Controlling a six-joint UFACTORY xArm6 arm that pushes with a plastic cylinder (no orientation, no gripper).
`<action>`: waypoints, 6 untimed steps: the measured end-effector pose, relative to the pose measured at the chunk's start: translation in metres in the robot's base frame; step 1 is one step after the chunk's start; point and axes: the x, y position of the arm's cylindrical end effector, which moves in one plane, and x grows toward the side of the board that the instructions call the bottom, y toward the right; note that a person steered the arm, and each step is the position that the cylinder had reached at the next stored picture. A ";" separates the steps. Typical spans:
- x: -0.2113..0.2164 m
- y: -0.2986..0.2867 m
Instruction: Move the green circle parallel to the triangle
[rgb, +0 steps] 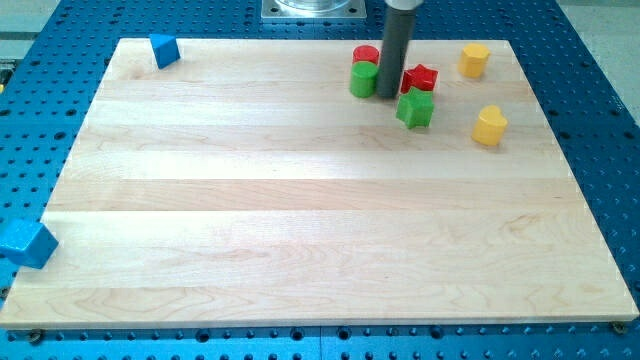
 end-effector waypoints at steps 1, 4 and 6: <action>0.017 -0.097; -0.009 -0.092; -0.051 -0.063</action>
